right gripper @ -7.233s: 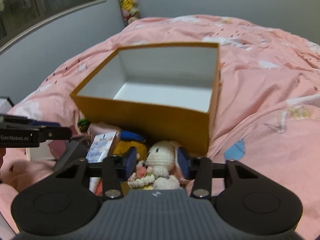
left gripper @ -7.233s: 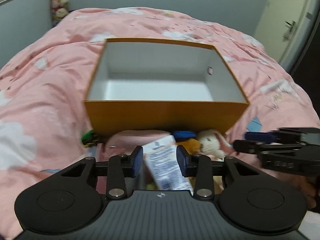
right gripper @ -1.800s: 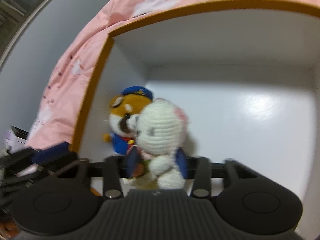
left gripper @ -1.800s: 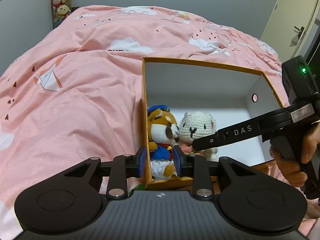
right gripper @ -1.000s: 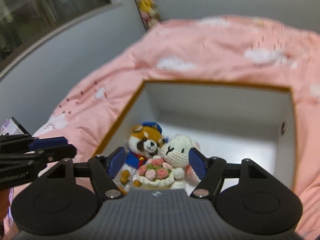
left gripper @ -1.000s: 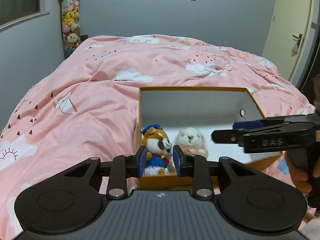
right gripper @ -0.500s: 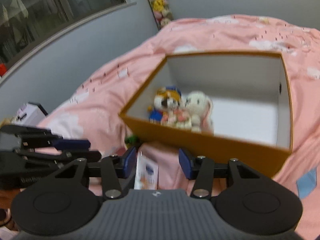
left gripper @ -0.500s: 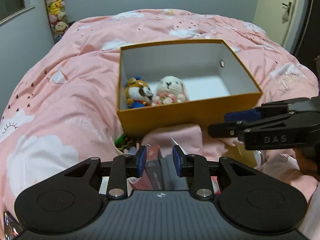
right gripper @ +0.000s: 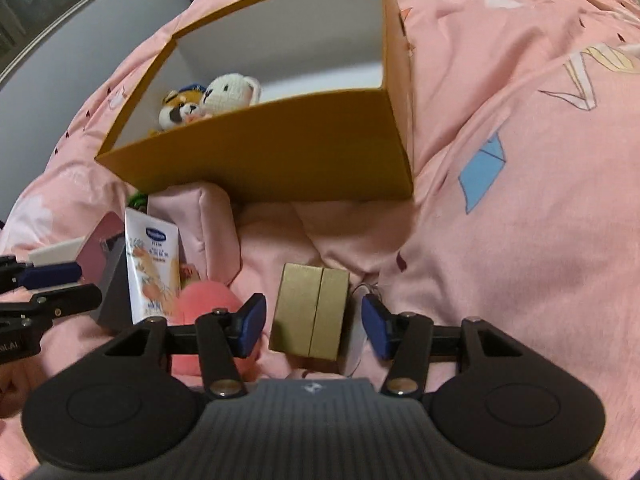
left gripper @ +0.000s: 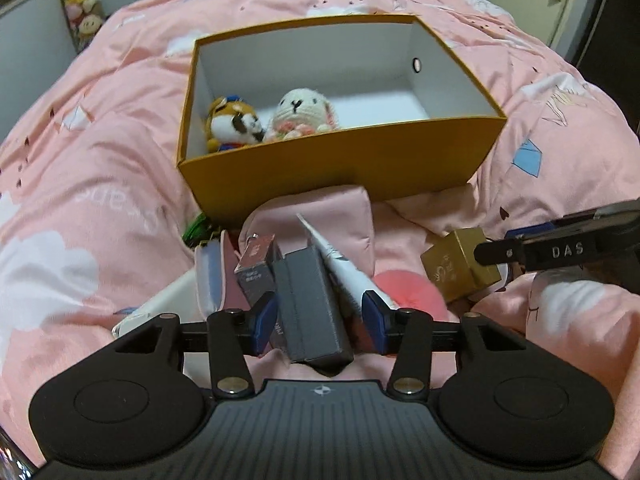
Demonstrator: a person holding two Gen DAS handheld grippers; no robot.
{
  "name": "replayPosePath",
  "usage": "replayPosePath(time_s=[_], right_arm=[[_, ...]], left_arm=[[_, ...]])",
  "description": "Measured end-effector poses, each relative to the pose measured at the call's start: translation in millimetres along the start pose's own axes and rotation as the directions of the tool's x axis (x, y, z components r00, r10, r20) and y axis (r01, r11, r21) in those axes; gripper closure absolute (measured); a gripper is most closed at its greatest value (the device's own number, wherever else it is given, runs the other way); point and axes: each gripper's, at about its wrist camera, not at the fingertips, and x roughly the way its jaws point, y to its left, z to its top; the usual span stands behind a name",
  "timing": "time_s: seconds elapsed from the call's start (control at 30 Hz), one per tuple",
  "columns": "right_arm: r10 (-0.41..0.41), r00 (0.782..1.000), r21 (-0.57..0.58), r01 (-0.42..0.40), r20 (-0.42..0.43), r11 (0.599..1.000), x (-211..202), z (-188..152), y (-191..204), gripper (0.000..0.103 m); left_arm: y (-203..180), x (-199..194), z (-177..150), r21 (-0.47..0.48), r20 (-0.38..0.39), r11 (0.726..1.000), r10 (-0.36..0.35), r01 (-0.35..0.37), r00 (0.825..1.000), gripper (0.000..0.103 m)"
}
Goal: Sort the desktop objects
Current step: 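Grasp the dark grey case with the left gripper while the right grasps the gold box, then lower the grey case and gold box into the shoebox beside the plushes, open both grippers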
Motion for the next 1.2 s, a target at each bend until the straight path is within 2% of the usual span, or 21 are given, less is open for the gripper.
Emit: replayPosePath(time_s=[0.07,0.3,0.43,0.63,0.73,0.87,0.97,1.07,1.2], right_arm=[[-0.010,0.999,-0.025,0.009,-0.032,1.000,8,2,4,0.041],[0.009,0.998,-0.046,-0.012,-0.055,0.999,27,1,10,0.041],[0.030,0.997,-0.044,-0.033,-0.071,0.998,33,1,11,0.047],[0.025,0.996,-0.045,-0.029,-0.090,0.999,43,2,11,0.049],[0.033,0.996,-0.036,-0.037,-0.083,0.999,40,1,9,0.049],[0.059,0.996,-0.024,-0.061,-0.061,0.998,28,1,8,0.050],[0.080,0.996,-0.021,-0.081,-0.039,0.996,12,5,8,0.051],[0.125,0.992,-0.036,-0.126,-0.010,0.991,-14,18,13,0.052],[0.224,0.973,-0.059,-0.220,0.062,0.974,-53,47,22,0.052]], left_arm=[[6,2,0,-0.031,-0.008,0.999,-0.010,0.010,1.000,0.048],[5,22,-8,-0.042,-0.041,0.999,0.001,-0.002,0.999,0.048],[4,26,-10,-0.042,-0.049,0.999,-0.011,0.009,0.999,0.048],[8,32,-12,-0.080,-0.037,0.997,-0.023,0.020,0.999,0.049],[9,36,-12,-0.101,-0.044,0.995,-0.021,0.017,0.999,0.061],[13,31,-11,-0.120,-0.037,0.992,-0.029,0.024,0.999,0.062],[15,11,-4,-0.117,0.002,0.993,-0.022,0.022,1.000,0.063],[20,-20,7,-0.111,0.079,0.994,-0.010,0.018,0.997,0.063],[25,-58,33,-0.149,0.214,0.987,-0.022,0.055,0.977,0.063]])
